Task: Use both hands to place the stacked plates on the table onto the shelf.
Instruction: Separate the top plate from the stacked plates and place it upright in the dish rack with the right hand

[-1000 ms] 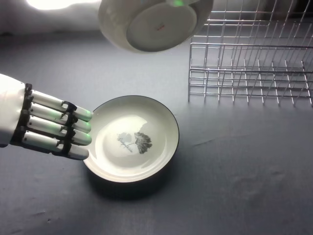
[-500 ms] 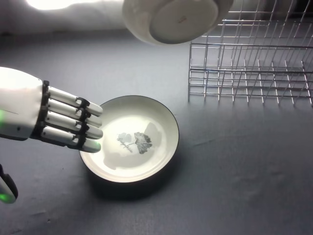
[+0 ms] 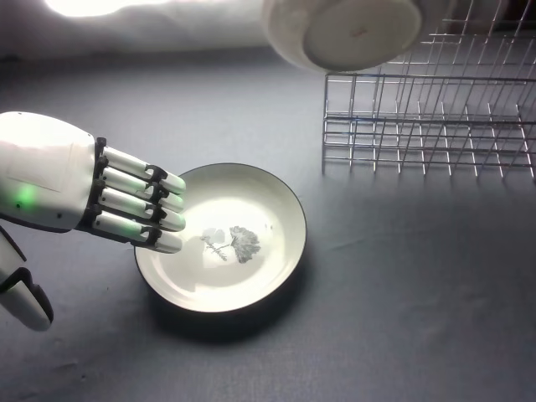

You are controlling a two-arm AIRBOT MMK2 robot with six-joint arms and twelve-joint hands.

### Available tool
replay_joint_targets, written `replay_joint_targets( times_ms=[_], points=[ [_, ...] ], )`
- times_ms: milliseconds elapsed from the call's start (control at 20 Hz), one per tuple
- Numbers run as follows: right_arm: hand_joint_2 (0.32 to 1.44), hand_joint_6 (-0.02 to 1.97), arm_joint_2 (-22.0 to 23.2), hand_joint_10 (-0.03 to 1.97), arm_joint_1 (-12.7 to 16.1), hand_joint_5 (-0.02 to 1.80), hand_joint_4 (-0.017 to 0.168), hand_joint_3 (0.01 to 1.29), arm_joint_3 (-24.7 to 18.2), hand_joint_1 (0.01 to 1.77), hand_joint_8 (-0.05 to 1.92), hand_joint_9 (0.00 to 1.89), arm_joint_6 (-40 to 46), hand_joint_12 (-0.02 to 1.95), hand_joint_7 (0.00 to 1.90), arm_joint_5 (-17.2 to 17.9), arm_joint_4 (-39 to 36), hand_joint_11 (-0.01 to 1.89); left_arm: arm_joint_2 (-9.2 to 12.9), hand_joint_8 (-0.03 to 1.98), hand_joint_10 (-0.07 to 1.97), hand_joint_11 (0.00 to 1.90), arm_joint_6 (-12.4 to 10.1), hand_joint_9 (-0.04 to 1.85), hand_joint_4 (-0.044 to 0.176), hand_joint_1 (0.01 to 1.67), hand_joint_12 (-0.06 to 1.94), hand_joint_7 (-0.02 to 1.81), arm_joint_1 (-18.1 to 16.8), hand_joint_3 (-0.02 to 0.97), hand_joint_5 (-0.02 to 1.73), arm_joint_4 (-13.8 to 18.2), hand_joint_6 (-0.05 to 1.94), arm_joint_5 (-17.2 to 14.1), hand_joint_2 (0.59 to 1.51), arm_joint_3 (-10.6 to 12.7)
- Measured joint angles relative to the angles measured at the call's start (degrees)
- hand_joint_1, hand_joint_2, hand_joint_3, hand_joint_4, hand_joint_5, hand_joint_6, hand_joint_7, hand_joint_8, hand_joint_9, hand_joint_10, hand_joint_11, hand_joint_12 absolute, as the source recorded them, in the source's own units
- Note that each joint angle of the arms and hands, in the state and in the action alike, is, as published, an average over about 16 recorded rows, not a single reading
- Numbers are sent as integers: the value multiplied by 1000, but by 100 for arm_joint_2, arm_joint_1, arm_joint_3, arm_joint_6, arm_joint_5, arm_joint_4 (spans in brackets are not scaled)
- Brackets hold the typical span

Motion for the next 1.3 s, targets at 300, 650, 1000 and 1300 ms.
replay_joint_targets(
  times_ms=[300,650,1000,1300],
  points=[
    [987,887,349,946,-85,976,-8,13,-56,1405,700,1031,10,1058,1134,-31,-314,898,-88,9,16,14,1,20,1,13,8,21,-17,11,21,264,8,167,1010,88],
    [987,901,677,945,-289,977,-8,13,-120,1397,706,1031,18,1059,1135,36,-624,901,-123,10,15,14,-3,20,0,13,8,21,14,11,21,493,5,342,1010,102],
    [988,907,821,942,-638,977,-8,13,-88,1392,691,1034,15,1049,1138,266,-821,899,-157,10,15,14,-15,20,-1,13,8,20,74,11,13,596,-2,478,1014,80],
    [991,906,792,946,-965,977,-8,13,79,1389,684,1030,8,1049,1140,468,-911,899,-206,10,15,14,-23,20,-2,14,5,18,116,10,5,617,-6,534,1017,99]
  ],
)
